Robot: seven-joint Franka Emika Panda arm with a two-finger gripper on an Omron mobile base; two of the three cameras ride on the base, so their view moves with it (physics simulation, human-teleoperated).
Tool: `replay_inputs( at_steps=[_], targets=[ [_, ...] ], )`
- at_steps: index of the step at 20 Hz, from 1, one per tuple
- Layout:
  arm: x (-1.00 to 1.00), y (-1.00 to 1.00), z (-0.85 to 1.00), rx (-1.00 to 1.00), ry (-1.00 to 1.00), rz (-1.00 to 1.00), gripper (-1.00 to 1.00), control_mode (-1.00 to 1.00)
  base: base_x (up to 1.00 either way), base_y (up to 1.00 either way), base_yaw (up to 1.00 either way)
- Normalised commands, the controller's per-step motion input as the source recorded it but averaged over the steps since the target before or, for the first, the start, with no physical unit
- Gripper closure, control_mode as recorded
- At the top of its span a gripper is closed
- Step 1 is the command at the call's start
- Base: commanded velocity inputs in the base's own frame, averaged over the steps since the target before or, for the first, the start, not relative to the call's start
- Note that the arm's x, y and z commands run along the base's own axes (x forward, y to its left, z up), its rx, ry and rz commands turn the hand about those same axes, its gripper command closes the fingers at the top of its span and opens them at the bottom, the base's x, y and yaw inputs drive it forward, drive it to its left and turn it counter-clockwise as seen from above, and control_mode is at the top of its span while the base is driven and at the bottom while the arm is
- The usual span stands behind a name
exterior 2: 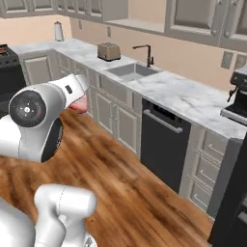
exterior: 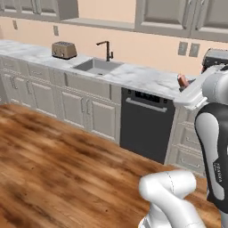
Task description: Retrieve the steak from the fridge and place it on the saucepan with marinade on the stove.
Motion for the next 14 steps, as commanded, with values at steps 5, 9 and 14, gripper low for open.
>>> replay_inputs(
  at_steps=[5, 9, 14],
  targets=[
    [0.00, 0.00, 0.00, 0.00, 0.00, 0.00, 1.00, 1.00, 0.32, 0.51, 0.42],
    [0.00, 0.00, 0.00, 0.00, 0.00, 0.00, 1.00, 1.00, 0.86, 0.43, 0.38],
    [0.00, 0.00, 0.00, 0.00, 0.00, 0.00, 1.00, 1.00, 1.00, 0.41, 0.34]
  ],
)
